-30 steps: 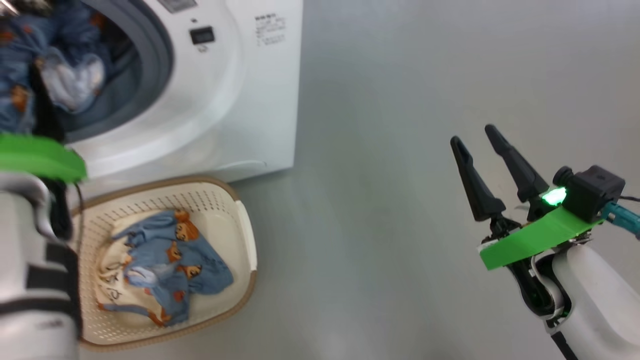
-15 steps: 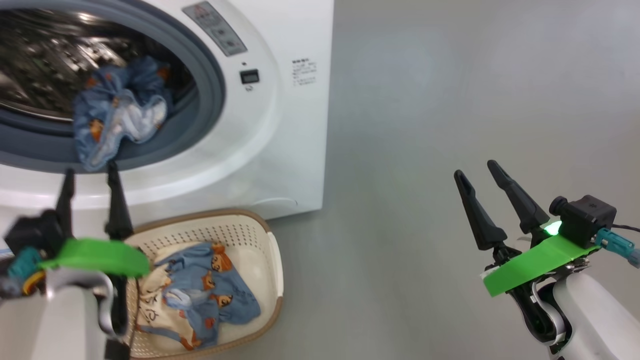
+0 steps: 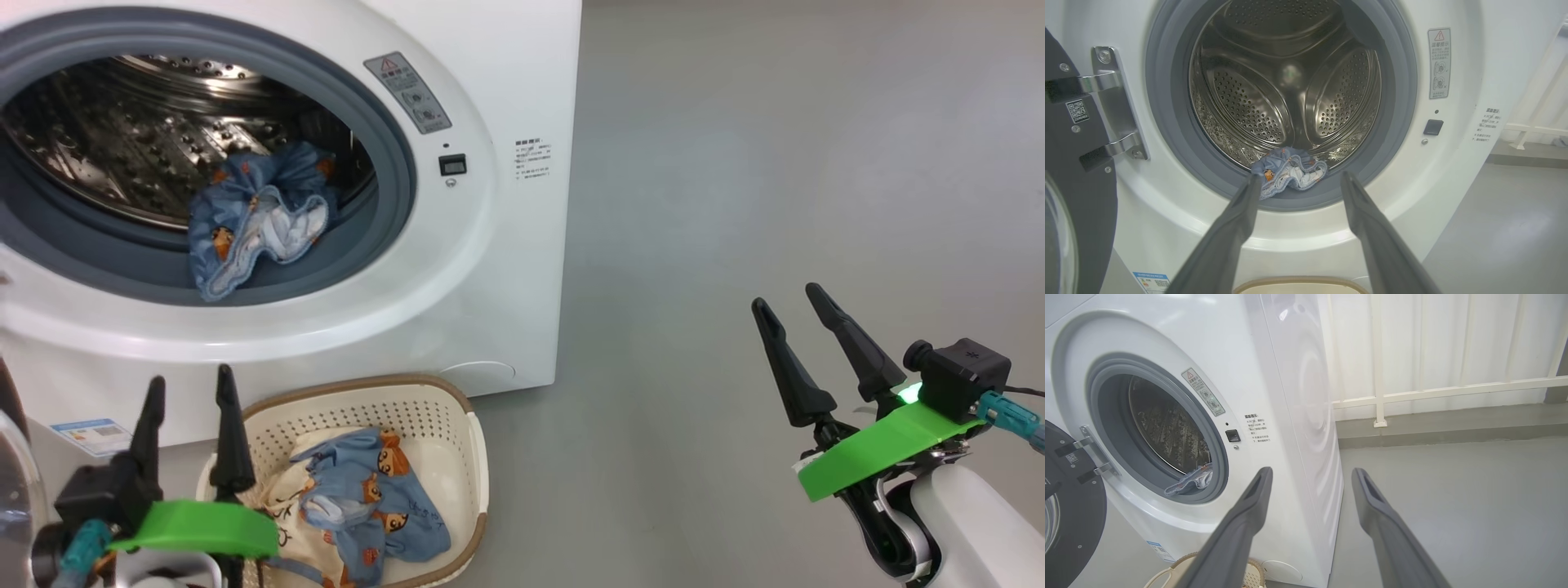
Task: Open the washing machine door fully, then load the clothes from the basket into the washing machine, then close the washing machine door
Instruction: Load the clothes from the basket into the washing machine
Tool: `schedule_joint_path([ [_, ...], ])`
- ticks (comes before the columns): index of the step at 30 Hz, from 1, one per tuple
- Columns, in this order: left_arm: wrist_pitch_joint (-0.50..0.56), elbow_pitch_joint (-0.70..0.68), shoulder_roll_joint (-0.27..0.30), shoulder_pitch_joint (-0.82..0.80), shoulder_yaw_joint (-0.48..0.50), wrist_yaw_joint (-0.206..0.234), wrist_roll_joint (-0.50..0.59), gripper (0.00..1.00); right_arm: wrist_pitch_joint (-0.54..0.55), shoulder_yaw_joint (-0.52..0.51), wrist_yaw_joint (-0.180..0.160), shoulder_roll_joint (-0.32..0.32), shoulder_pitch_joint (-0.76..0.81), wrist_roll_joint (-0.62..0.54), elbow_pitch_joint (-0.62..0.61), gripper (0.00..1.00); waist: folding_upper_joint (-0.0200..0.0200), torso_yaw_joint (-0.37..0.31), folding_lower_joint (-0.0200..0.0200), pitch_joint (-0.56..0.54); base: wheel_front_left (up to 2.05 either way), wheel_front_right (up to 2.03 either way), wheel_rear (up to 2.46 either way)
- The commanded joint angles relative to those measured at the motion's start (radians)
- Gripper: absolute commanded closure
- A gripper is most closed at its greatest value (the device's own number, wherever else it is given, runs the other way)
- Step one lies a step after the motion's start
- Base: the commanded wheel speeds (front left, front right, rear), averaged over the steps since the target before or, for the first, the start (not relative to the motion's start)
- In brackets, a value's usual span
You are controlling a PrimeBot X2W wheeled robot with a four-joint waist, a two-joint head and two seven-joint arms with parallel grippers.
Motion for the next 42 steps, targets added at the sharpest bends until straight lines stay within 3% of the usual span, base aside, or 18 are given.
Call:
schedule_joint_path([
  [1,-0.006,-0.040,0.009,0.010,0.018,0.011,-0.014,0.00,-0.008,0.011,0.006,-0.018,0.018,-0.009,-0.020,0.00,0.0000,0.005,0.0000,-0.010,0.00,0.00,0.00],
  [29,-0.006,-0.095,-0.005,0.054,-0.016,0.041,-0.035,0.00,-0.008,0.036,0.006,-0.033,0.027,-0.016,-0.019,0.00,0.0000,0.001,0.0000,-0.019,0.00,0.00,0.00],
  [42,0.030,-0.003,0.046,-0.076,-0.009,0.041,-0.047,0.00,-0.008,0.032,0.006,-0.042,-0.002,-0.007,-0.037,0.00,0.0000,-0.033,0.0000,0.060,0.00,0.00,0.00],
])
